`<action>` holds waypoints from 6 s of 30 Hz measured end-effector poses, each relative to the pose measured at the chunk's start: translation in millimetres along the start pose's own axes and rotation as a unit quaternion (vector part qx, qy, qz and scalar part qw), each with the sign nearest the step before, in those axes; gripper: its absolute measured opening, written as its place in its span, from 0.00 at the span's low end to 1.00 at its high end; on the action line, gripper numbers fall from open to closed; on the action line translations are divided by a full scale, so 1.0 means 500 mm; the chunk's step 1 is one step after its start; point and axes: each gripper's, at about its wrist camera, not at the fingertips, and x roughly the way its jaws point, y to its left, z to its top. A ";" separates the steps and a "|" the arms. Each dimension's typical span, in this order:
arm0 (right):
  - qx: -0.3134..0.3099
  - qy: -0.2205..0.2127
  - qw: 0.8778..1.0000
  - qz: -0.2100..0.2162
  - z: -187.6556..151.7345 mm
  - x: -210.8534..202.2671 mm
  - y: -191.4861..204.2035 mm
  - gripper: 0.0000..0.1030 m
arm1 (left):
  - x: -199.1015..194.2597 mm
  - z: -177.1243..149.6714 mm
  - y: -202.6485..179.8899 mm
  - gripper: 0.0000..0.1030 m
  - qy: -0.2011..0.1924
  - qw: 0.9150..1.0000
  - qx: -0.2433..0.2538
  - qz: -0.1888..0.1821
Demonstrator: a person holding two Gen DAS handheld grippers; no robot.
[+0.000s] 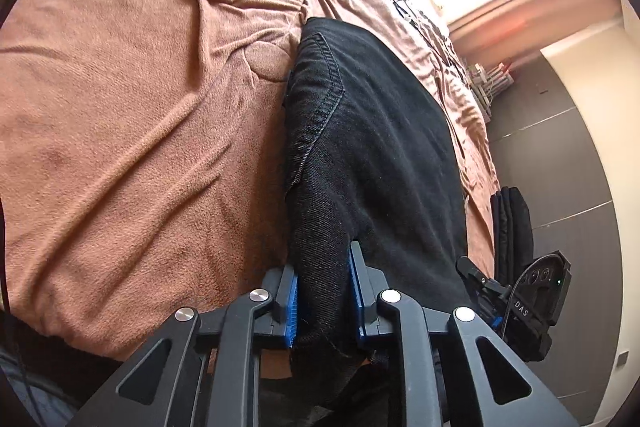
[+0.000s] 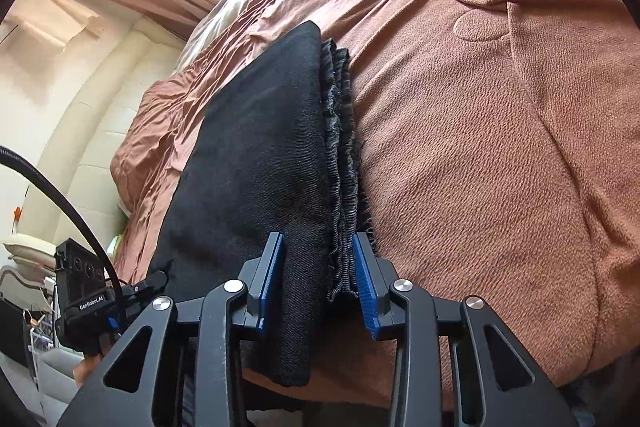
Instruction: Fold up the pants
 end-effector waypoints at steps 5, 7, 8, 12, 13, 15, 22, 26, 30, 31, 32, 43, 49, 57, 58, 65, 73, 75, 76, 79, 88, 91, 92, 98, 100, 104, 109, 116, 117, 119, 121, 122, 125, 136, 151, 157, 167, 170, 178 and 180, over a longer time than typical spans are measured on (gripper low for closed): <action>0.001 0.018 1.000 0.020 -0.026 0.007 0.016 0.30 | -0.043 0.000 0.008 0.21 -0.007 1.000 0.006 0.019; -0.001 0.027 0.999 0.027 -0.037 0.014 0.023 0.30 | -0.051 0.003 0.007 0.21 -0.010 1.000 0.006 0.027; -0.003 0.031 0.999 0.032 -0.042 0.017 0.027 0.30 | -0.059 0.001 0.013 0.21 -0.012 0.999 0.005 0.032; -0.018 0.047 0.998 0.043 -0.055 0.027 0.044 0.30 | -0.067 -0.001 0.034 0.22 -0.008 0.999 0.006 0.053; -0.021 0.049 0.997 0.048 -0.055 0.028 0.046 0.30 | -0.064 0.001 0.039 0.22 -0.002 0.998 0.007 0.060; -0.017 0.052 0.997 0.062 -0.050 0.027 0.038 0.30 | -0.057 0.001 0.049 0.25 0.012 0.997 0.009 0.080; -0.003 0.043 0.997 0.065 -0.005 0.030 -0.005 0.38 | -0.042 0.015 0.064 0.48 0.017 0.996 0.016 0.091; 0.008 0.023 0.997 0.076 0.036 0.032 -0.035 0.48 | -0.031 0.032 0.066 0.49 0.017 0.996 0.014 0.082; 0.026 0.022 0.996 0.086 0.082 0.059 -0.071 0.48 | -0.015 0.050 0.064 0.49 0.019 0.997 0.014 0.076; 0.030 0.025 0.995 0.089 0.088 0.066 -0.077 0.48 | -0.011 0.055 0.062 0.49 0.020 0.997 0.016 0.078; 0.034 0.028 0.995 0.095 0.096 0.076 -0.084 0.48 | -0.005 0.061 0.060 0.49 0.023 0.996 0.017 0.079; 0.050 0.060 0.991 0.111 0.112 0.132 -0.096 0.62 | 0.048 0.124 0.049 0.49 0.035 0.996 0.028 0.078; 0.056 0.055 0.990 0.118 0.118 0.138 -0.107 0.63 | 0.075 0.159 0.035 0.49 0.045 0.994 0.050 0.087; 0.056 0.046 0.992 0.108 0.105 0.137 -0.104 0.59 | 0.118 0.207 0.022 0.55 0.058 0.992 0.063 0.088; 0.056 0.046 0.992 0.105 0.107 0.144 -0.095 0.58 | 0.123 0.212 0.020 0.55 0.059 0.992 0.065 0.089; 0.080 0.045 0.988 0.126 0.107 0.148 -0.115 0.40 | 0.151 0.260 0.000 0.55 0.064 0.990 0.081 0.093; 0.075 0.038 0.991 0.107 0.128 0.151 -0.110 0.39 | 0.192 0.310 -0.017 0.59 0.071 0.989 0.088 0.099; 0.073 0.038 0.991 0.102 0.131 0.152 -0.108 0.39 | 0.200 0.321 -0.022 0.61 0.073 0.988 0.090 0.101; 0.074 0.039 0.991 0.101 0.132 0.153 -0.109 0.39 | 0.204 0.326 -0.026 0.62 0.073 0.988 0.092 0.102; 0.080 0.039 0.991 0.103 0.133 0.152 -0.111 0.39 | 0.215 0.340 -0.033 0.66 0.073 0.987 0.093 0.104; 0.142 0.037 0.979 0.140 0.126 0.154 -0.157 0.41 | 0.249 0.378 -0.041 0.71 0.066 0.990 0.078 0.098; 0.148 0.033 0.978 0.141 0.115 0.151 -0.168 0.39 | 0.252 0.383 -0.042 0.70 0.061 0.990 0.074 0.100; 0.150 0.033 0.978 0.142 0.111 0.151 -0.171 0.38 | 0.251 0.383 -0.045 0.69 0.060 0.990 0.076 0.100; 0.163 0.024 0.977 0.132 0.087 0.137 -0.187 0.27 | 0.231 0.378 -0.052 0.58 0.041 0.992 0.077 0.095; 0.163 0.024 0.978 0.131 0.084 0.133 -0.184 0.27 | 0.222 0.378 -0.054 0.57 0.038 0.992 0.079 0.091; 0.134 0.040 0.983 0.118 0.082 0.120 -0.158 0.33 | 0.215 0.371 -0.049 0.58 0.048 0.992 0.079 0.091; 0.096 0.067 0.987 0.115 0.068 0.104 -0.139 0.45 | 0.199 0.337 -0.033 0.63 0.051 0.991 0.083 0.095; 0.072 0.088 0.987 0.117 0.043 0.081 -0.131 0.55 | 0.185 0.287 0.015 0.69 0.073 0.993 0.057 0.068; 0.072 0.091 0.986 0.119 0.041 0.079 -0.132 0.55 | 0.181 0.283 0.019 0.69 0.073 0.994 0.055 0.066; 0.072 0.096 0.985 0.123 0.040 0.078 -0.136 0.55 | 0.174 0.277 0.023 0.69 0.074 0.994 0.054 0.063; 0.075 0.100 0.984 0.126 0.053 0.083 -0.139 0.55 | 0.169 0.271 0.026 0.69 0.077 0.994 0.055 0.060; 0.078 0.101 0.983 0.129 0.069 0.099 -0.128 0.55 | 0.168 0.269 0.026 0.69 0.079 0.994 0.056 0.055; 0.079 0.109 0.982 0.133 0.087 0.122 -0.123 0.55 | 0.165 0.261 0.030 0.69 0.085 0.994 0.057 0.048; 0.087 0.083 0.980 0.160 0.095 0.134 -0.126 0.48 | 0.145 0.248 0.041 0.65 0.075 0.995 0.058 0.017; 0.080 0.115 0.980 0.138 0.064 0.138 -0.141 0.50 | 0.151 0.227 0.051 0.64 0.103 0.992 0.067 0.001; 0.079 0.128 0.977 0.154 0.089 0.175 -0.127 0.50 | 0.160 0.231 0.058 0.62 0.105 0.992 0.063 -0.015; 0.057 0.101 0.983 0.139 0.095 0.170 -0.096 0.36 | 0.135 0.229 0.049 0.40 0.084 0.994 0.066 -0.018; 0.048 0.095 0.985 0.135 0.087 0.167 -0.076 0.35 | 0.125 0.226 0.042 0.36 0.077 0.995 0.068 -0.020; 0.034 0.076 0.988 0.134 0.072 0.150 -0.053 0.31 | 0.088 0.216 0.013 0.30 0.059 0.995 0.084 -0.019; 0.029 0.070 0.988 0.135 0.065 0.143 -0.045 0.30 | 0.076 0.214 0.006 0.28 0.053 0.994 0.087 -0.022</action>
